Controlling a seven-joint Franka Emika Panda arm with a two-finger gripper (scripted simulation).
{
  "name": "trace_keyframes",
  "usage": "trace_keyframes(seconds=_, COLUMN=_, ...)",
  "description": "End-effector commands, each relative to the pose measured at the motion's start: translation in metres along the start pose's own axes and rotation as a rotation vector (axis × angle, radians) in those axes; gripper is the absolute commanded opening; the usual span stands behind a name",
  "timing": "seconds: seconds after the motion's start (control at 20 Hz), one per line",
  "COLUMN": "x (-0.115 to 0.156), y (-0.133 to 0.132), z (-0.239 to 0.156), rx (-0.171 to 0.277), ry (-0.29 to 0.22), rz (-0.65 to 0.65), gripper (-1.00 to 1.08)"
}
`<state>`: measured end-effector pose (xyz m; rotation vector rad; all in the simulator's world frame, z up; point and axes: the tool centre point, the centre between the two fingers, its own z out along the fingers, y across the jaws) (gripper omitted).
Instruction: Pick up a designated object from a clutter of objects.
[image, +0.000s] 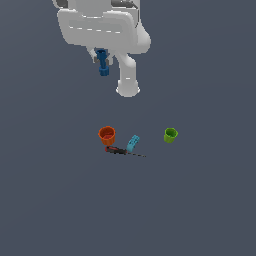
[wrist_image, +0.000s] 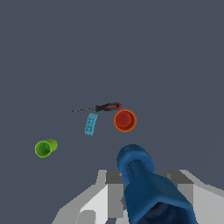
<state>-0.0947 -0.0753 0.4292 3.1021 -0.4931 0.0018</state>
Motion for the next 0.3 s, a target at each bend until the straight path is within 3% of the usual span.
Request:
trace_keyframes(seconds=0.0, x=-0.0046, y=0.0001, z=-0.0083, rx=0.0, ry=-0.001, rz=0.0, gripper=-1.0)
trace_keyframes(seconds=0.25, x=-0.0076, y=0.0, z=-0.0144, rx=0.0, ry=-0.001, rz=0.0, gripper=-1.0)
